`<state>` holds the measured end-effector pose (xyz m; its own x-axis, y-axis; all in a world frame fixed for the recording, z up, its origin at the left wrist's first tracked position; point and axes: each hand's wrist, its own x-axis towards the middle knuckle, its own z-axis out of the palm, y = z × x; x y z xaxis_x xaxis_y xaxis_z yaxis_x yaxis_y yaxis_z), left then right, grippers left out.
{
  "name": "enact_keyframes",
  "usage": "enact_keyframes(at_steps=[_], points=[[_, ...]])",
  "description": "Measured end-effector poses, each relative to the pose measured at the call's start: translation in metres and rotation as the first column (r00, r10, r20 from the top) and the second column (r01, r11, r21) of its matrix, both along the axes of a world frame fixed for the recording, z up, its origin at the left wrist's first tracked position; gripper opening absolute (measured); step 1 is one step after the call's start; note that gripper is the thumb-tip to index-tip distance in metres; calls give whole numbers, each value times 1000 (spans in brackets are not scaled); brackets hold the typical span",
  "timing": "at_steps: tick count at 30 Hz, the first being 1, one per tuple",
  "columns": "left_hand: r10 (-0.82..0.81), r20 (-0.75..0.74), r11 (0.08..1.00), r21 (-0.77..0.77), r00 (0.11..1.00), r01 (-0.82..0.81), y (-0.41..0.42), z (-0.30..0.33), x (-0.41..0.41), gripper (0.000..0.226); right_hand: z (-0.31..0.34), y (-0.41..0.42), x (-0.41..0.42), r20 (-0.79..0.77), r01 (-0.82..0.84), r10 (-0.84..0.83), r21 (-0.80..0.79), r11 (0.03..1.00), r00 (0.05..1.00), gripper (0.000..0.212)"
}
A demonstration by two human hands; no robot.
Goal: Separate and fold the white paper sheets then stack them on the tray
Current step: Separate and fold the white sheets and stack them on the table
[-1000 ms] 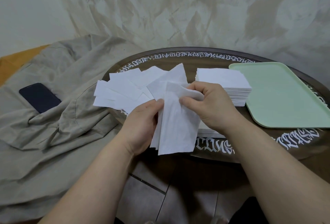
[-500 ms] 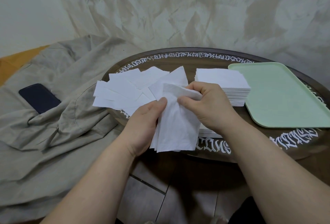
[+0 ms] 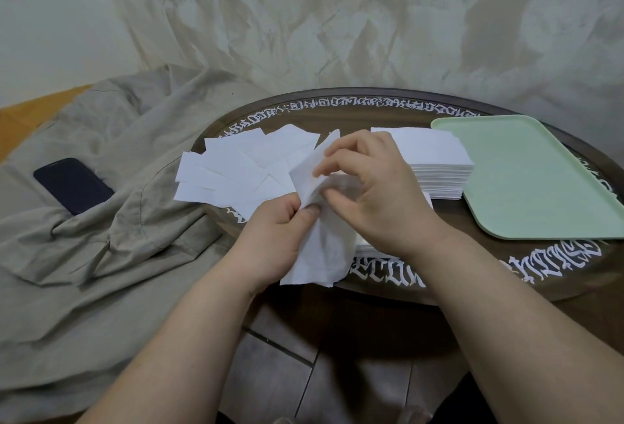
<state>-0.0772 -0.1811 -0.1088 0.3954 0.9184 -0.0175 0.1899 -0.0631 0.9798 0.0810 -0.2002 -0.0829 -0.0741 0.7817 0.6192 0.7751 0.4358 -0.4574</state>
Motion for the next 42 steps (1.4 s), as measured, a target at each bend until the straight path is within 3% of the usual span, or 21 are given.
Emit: enact_keyframes(at_steps=[5,10,17,23,31,36,42], points=[[11,147,996,-86,989,2,3,1,-2,25,7,-4,0,2,-59,59,48,997,998,5],[16,247,988,-150,969,22,3,3,-3,18,5,-3,10,5,-46,46,-49,998,999,9],[40,347,972,-230,937,44,2,6,-4,18,9,-7,8,24,-105,106,-51,993,994,10],[89,561,909,-384,823,163,1,14,-2,23,2,-5,8,-93,-138,122,-179,974,988,8],[153,435,934,-357,888,15,1,11,2,19,3,-9,7,-210,-222,161,-308,925,964,8],[167,509,919,-391,845,54,0,16,3,28,6,-8,13,-388,-188,29,-379,906,921,15],[127,537,915,-387,834,110,-3,18,5,37,6,-7,13,-440,-169,-29,-405,898,898,15]])
